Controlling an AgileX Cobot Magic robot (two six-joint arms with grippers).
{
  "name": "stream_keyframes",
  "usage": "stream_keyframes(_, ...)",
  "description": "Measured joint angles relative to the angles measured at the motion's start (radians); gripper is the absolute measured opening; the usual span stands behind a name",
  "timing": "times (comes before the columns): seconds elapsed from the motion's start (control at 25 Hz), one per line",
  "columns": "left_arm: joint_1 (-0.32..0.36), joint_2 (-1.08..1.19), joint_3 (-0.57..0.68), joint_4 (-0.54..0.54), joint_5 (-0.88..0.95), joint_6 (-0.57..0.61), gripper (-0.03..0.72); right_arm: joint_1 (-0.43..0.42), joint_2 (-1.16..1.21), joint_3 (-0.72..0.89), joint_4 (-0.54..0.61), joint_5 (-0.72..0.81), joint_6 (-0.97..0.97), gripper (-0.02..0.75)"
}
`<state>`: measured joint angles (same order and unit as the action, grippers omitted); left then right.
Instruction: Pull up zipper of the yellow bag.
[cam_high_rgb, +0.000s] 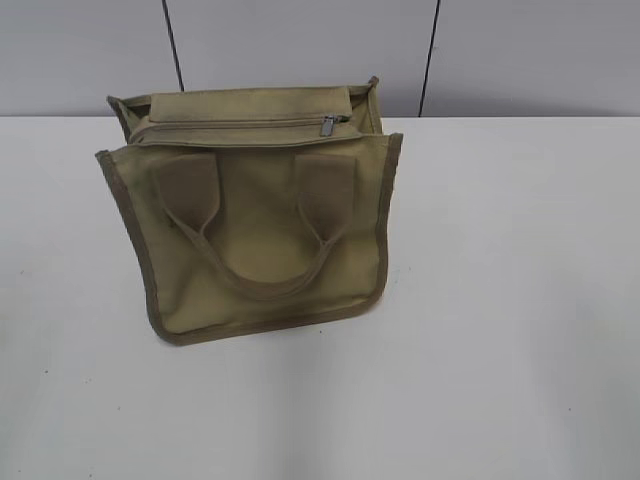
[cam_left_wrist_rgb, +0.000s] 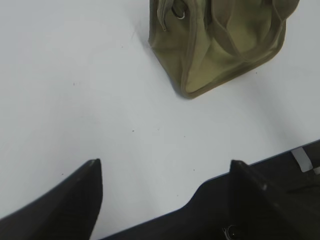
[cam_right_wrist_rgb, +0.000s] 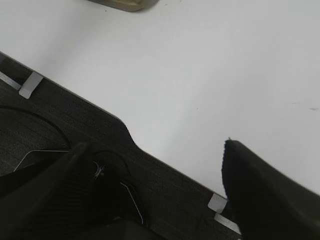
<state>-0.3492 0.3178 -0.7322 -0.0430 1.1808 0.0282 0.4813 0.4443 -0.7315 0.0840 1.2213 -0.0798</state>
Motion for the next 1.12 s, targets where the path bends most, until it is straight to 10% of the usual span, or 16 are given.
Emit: stream_keyframes(1.12, 0.0, -0.118, 0.196, -0.076, -0.127, 0.027, 0.554, 0.0, -0.272, 0.267, -0.015, -0.122, 0.001, 0.596)
